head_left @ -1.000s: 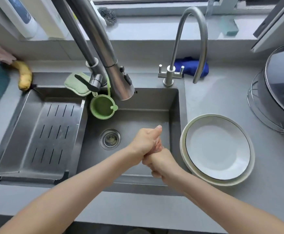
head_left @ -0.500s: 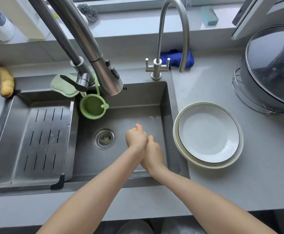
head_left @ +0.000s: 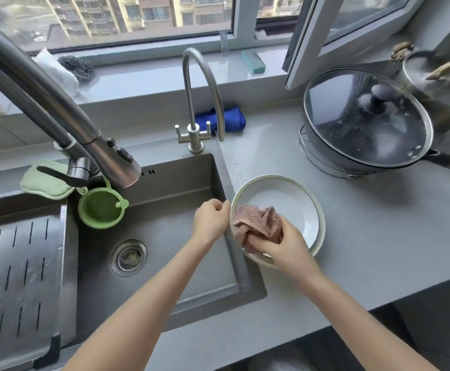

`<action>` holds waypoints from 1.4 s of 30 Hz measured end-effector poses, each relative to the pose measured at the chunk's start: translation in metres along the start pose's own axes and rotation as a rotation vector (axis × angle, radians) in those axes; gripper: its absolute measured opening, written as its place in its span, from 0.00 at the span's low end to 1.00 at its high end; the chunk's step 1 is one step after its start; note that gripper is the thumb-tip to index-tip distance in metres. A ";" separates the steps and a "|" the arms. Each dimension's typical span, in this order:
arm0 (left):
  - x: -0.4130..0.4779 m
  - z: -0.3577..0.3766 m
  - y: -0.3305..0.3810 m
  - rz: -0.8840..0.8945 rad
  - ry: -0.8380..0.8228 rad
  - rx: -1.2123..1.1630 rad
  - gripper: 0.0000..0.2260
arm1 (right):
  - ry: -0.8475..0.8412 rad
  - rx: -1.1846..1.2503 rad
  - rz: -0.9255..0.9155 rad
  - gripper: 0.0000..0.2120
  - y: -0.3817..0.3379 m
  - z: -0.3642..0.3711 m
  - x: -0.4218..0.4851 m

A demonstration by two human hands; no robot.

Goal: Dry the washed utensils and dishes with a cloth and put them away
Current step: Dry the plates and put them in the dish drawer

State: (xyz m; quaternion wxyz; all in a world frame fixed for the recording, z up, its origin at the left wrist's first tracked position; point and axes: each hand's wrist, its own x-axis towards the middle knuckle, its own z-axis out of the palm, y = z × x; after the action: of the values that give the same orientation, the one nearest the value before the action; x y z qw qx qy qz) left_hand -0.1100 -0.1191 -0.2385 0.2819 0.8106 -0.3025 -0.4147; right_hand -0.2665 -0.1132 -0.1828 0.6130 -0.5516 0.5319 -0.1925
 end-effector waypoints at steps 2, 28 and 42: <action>0.001 0.016 0.006 0.091 0.039 0.292 0.13 | 0.069 0.083 -0.013 0.13 -0.009 -0.033 -0.001; -0.008 0.016 0.045 0.124 -0.053 0.457 0.04 | 0.322 0.365 0.120 0.07 0.026 -0.127 0.036; -0.020 0.028 0.040 -0.312 -0.339 -0.316 0.12 | 0.318 0.485 0.126 0.07 0.036 -0.140 0.031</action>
State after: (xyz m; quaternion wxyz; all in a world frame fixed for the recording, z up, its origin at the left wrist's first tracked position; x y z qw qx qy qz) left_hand -0.1531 -0.1368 -0.2138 0.2828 0.7124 -0.1487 -0.6248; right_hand -0.3893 -0.1935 -0.2036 0.6469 -0.3176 0.5928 -0.3594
